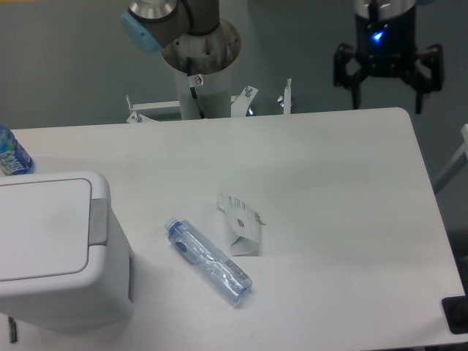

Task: Open the trash can
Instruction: 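Move the gripper over the white trash can's lid edge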

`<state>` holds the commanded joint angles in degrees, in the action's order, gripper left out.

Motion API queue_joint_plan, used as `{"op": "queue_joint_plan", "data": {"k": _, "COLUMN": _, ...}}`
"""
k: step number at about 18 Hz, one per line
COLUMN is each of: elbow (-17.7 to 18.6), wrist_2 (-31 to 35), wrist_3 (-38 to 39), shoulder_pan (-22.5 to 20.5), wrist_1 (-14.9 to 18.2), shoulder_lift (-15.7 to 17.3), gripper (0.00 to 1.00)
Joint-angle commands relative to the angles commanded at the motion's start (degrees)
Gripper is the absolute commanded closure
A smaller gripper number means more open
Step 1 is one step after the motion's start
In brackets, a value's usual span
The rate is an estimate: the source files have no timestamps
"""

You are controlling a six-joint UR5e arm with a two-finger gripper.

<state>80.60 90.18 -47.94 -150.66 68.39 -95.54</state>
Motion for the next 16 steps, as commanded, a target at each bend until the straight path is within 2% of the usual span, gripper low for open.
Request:
{"op": "queue_joint_plan", "data": {"k": 2, "elbow": 0.09, "wrist_2": 0.00, "wrist_3": 6.69, "shoulder_pan": 2.72, "wrist_1": -1.15, "shoulder_lift": -0.35, "gripper": 0.00}}
{"op": "queue_joint_plan", "data": {"k": 5, "elbow": 0.17, "wrist_2": -0.09, "wrist_3": 13.29, "shoulder_pan": 6.59, "wrist_1": -1.24, "shoulder_lift": -0.35, "gripper": 0.00}}
{"op": "queue_joint_plan", "data": {"k": 9, "elbow": 0.61, "wrist_2": -0.52, "wrist_3": 27.43, "shoulder_pan": 12.91, "wrist_1": -1.15, "shoulder_lift": -0.96, "gripper": 0.00}}
{"op": "queue_joint_plan", "data": {"k": 14, "elbow": 0.97, "wrist_2": -9.20, "wrist_3": 42.12, "shoulder_pan": 19.16, "wrist_1": -1.15, "shoulder_lift": -3.51, "gripper": 0.00}}
{"op": "queue_joint_plan", "data": {"k": 16, "elbow": 0.88, "wrist_2": -14.30, "wrist_3": 45.20, "shoulder_pan": 19.52, "wrist_1": -1.15, "shoulder_lift": -4.13, "gripper": 0.00}}
